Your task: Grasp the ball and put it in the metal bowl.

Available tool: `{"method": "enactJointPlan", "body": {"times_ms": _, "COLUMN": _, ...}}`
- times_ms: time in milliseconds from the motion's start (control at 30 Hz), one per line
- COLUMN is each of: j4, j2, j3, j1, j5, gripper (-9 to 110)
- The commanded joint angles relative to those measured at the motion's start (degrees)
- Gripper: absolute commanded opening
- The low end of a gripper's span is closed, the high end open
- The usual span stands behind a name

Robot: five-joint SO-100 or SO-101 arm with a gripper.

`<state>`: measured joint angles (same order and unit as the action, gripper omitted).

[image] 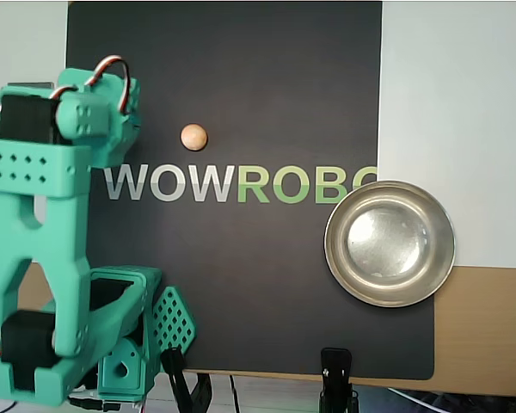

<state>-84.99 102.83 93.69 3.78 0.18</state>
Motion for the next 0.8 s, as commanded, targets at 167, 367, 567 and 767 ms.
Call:
{"method": "enactJointPlan", "body": {"times_ms": 167, "j4": 0.35, "j2": -7.38, "j3": -4.22, "j1": -0.09, "j5": -1.58, "gripper": 0}}
{"method": "enactJointPlan", "body": {"times_ms": 367, "j4": 0.35, "j2": -8.79, "j3": -3.52, "j1": 0.09, "j5": -10.02, "gripper": 0}}
{"method": "enactJointPlan", "body": {"times_ms": 567, "j4": 0.35, "j2": -8.96, "j3": -3.43, "j1": 2.11, "j5": -20.83, "gripper": 0}}
{"method": "enactJointPlan", "body": {"times_ms": 767, "j4": 0.35, "j2": -8.96, "j3": -3.43, "j1": 2.20, "j5": -36.12, "gripper": 0}}
